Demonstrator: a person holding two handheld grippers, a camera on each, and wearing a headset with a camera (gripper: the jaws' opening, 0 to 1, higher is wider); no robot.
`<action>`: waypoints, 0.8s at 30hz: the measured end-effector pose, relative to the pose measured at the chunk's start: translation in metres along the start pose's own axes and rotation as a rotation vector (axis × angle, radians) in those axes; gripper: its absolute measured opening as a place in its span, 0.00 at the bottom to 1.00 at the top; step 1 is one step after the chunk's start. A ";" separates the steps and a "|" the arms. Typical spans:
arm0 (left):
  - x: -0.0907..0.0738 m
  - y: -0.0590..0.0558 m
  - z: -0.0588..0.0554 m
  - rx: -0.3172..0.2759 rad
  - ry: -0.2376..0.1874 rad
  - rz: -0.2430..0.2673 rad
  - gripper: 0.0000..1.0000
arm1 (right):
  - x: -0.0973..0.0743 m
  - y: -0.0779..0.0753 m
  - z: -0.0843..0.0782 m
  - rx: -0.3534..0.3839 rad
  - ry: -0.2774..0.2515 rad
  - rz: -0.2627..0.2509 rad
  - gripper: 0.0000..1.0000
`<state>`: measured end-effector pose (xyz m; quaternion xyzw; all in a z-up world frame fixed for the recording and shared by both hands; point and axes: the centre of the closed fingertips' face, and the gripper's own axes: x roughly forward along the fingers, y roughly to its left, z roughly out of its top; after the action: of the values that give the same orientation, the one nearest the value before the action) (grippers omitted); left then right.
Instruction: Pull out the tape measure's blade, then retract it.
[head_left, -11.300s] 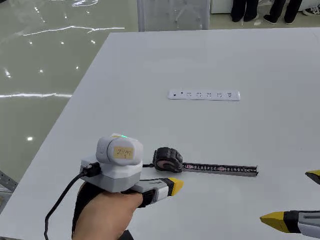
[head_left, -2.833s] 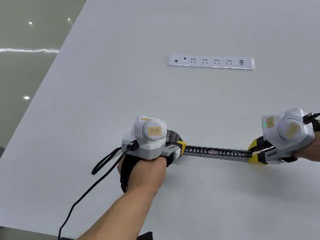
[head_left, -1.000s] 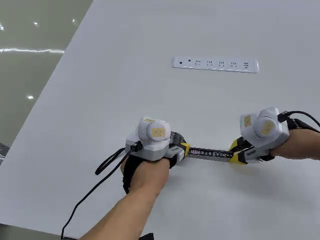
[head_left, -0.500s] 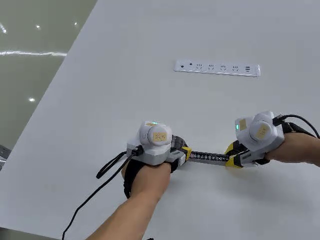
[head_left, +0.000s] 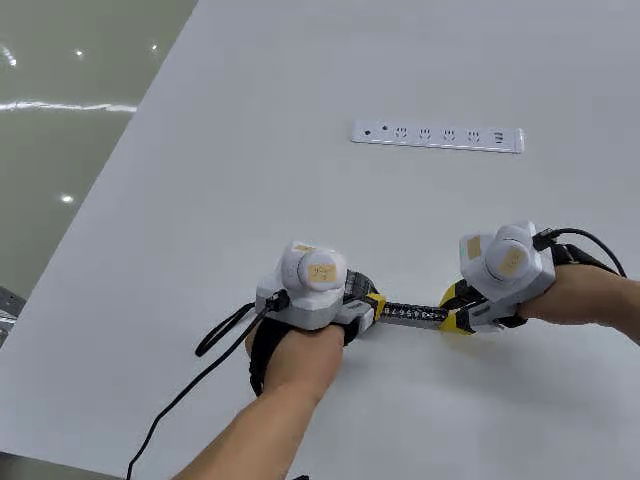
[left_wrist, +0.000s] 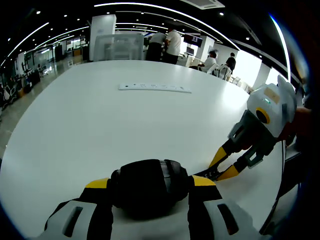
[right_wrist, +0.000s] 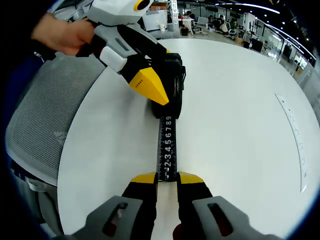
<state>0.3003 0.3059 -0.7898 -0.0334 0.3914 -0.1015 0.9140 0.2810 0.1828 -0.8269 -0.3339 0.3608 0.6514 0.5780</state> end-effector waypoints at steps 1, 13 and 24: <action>0.000 0.000 0.000 -0.001 -0.001 0.000 0.57 | 0.001 0.000 0.001 0.001 -0.002 0.000 0.11; 0.000 0.000 0.000 -0.007 0.000 -0.005 0.57 | 0.005 -0.001 0.012 0.001 -0.015 -0.001 0.11; 0.000 0.001 0.000 -0.016 -0.009 -0.024 0.56 | 0.009 -0.002 0.017 -0.010 -0.024 -0.005 0.11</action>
<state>0.3009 0.3072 -0.7898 -0.0459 0.3877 -0.1090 0.9142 0.2821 0.2024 -0.8259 -0.3298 0.3500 0.6556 0.5822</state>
